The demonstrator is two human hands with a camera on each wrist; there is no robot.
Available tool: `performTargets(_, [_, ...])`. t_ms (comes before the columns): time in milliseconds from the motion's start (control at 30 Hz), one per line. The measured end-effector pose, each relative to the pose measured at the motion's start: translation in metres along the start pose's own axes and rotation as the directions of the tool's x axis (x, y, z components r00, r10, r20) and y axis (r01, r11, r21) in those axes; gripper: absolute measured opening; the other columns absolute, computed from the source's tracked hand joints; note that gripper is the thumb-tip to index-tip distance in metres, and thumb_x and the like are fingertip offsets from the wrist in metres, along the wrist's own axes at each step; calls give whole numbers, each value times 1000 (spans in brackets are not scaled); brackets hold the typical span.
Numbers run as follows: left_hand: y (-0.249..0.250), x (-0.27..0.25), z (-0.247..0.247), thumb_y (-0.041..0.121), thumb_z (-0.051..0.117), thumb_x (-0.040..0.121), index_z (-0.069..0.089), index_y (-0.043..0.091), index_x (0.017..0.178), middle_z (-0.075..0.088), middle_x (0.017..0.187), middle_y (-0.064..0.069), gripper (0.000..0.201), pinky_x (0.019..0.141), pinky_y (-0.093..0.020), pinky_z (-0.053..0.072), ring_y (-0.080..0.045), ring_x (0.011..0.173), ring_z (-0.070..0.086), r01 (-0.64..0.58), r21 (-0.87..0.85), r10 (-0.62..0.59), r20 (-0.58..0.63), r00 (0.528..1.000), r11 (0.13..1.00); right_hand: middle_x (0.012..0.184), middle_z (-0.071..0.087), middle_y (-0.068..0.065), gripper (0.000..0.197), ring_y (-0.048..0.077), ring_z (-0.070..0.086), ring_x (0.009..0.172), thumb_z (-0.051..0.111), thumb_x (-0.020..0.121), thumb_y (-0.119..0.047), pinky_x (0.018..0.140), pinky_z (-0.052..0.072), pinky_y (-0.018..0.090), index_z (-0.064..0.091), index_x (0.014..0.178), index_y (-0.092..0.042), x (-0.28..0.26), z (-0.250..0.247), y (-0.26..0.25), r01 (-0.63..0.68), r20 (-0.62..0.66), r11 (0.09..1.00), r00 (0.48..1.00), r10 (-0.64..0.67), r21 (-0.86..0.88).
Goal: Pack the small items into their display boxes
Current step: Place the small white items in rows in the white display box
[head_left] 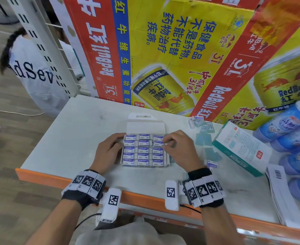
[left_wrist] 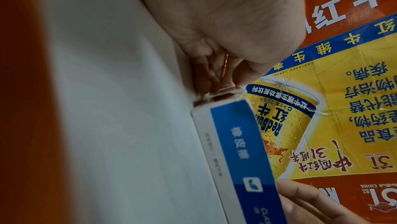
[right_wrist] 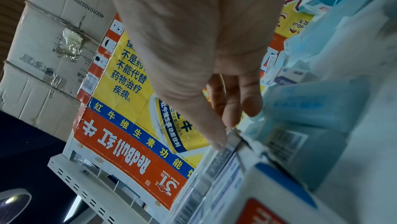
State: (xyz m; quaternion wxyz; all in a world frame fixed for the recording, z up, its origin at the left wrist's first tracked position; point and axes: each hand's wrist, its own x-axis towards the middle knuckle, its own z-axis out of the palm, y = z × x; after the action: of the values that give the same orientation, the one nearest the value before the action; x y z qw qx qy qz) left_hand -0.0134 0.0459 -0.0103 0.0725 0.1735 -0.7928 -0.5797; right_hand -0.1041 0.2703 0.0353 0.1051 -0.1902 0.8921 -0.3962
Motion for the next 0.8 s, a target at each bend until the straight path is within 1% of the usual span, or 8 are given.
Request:
performTargets(133, [1,-1,-1,23,43,75,67,26,106,70,94,8,39,82,-33,49,-15,92,63,13,-4,-13,4,1000,1000,95,52,1,14,19,56,78,61,82,3,69,41,5,68,86,-9,0,4,-3,8,12,1000,1000,-8,-18])
performTargets(233, [2,-1,0,23,43,75,66,29,105,70,94,9,39,81,-30,48,-13,92,63,10,0,-10,4,1000,1000,93,50,0,14,12,53,73,61,83,3,68,40,3,68,86,-9,0,7,-2,18,10,1000,1000,-18,1])
performTargets(333, [3,-2,0,24,42,75,66,24,108,70,98,6,40,84,-32,48,-15,95,63,10,-1,-10,8,1000,1000,92,52,-2,14,1,52,71,63,82,1,69,40,2,69,86,-12,-1,7,-1,30,1,999,1000,-30,22])
performTargets(433, [3,-2,0,23,43,76,66,19,111,70,101,2,42,87,-34,48,-19,98,62,5,-6,-5,9,1000,1000,90,54,-5,13,0,54,71,65,83,-5,70,40,1,69,86,-17,-4,0,5,38,-42,999,998,-37,27])
performTargets(533, [3,-2,0,24,43,76,66,20,110,70,100,2,42,82,-29,47,-19,96,63,10,-6,-10,10,1000,1000,86,54,-7,14,0,53,71,65,82,-6,69,38,0,68,85,-20,-9,-17,18,6,-100,1000,995,-7,-10])
performTargets(600, [3,-1,1,24,43,76,66,21,110,70,100,2,41,82,-30,48,-19,96,63,12,-10,-12,8,1000,1000,87,56,-4,16,2,54,73,63,81,-5,69,38,1,68,85,-20,-15,-32,29,-38,-136,998,990,32,-41])
performTargets(700, [2,-1,1,22,44,75,67,23,110,71,100,3,41,89,-39,49,-20,97,62,21,-15,-21,0,1000,1000,93,61,-1,25,7,56,80,55,80,2,71,37,6,67,88,-18,-30,-54,49,-139,-170,987,978,124,-79])
performTargets(800, [1,-2,0,21,44,72,66,25,110,71,96,-2,45,87,-48,51,-25,96,63,62,-44,-61,20,998,997,101,64,4,34,13,54,92,50,76,10,81,38,20,67,93,-13,-47,-69,65,-204,-184,969,967,177,-142])
